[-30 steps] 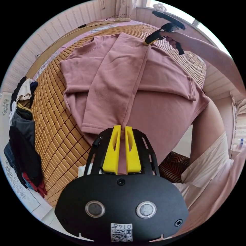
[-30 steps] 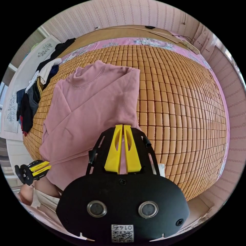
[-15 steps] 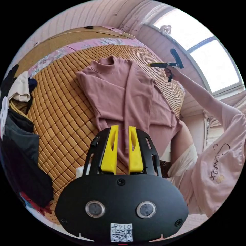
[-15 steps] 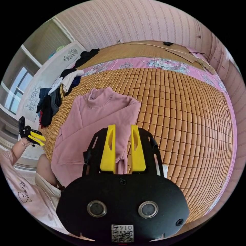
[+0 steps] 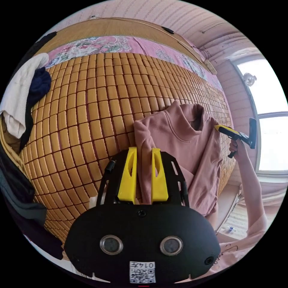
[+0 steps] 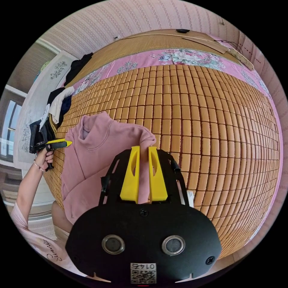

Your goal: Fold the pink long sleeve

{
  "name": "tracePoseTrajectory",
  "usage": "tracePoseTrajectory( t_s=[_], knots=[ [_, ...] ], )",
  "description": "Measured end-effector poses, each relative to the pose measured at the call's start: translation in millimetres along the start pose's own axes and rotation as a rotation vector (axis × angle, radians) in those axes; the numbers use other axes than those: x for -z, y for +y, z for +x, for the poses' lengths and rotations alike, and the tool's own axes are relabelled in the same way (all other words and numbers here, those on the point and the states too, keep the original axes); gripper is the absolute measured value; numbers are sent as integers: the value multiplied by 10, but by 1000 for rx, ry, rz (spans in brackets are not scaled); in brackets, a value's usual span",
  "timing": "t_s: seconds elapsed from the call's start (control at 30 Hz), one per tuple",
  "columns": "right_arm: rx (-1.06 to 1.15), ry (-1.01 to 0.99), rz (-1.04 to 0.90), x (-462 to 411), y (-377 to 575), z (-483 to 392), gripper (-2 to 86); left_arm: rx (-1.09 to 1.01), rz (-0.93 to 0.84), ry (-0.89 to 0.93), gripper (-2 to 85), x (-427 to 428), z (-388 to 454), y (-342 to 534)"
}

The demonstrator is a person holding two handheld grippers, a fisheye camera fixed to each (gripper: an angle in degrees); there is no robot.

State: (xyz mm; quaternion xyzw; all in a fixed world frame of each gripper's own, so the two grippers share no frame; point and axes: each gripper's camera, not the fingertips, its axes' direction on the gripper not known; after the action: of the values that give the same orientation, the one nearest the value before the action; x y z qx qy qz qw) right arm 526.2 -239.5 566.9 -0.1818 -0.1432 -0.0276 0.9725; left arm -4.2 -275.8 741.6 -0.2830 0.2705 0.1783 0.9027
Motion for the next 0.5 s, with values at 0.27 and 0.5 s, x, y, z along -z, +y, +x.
tracePoseTrajectory(
  t_s=[0.27, 0.5],
  knots=[
    [85, -194, 258, 1010, 316, -7, 33, -72, 266, 6, 16, 1037, -86, 595],
    [253, -252, 389, 1587, 1123, -398, 35, -304, 478, -38, 21, 1915, 399, 1837]
  ],
)
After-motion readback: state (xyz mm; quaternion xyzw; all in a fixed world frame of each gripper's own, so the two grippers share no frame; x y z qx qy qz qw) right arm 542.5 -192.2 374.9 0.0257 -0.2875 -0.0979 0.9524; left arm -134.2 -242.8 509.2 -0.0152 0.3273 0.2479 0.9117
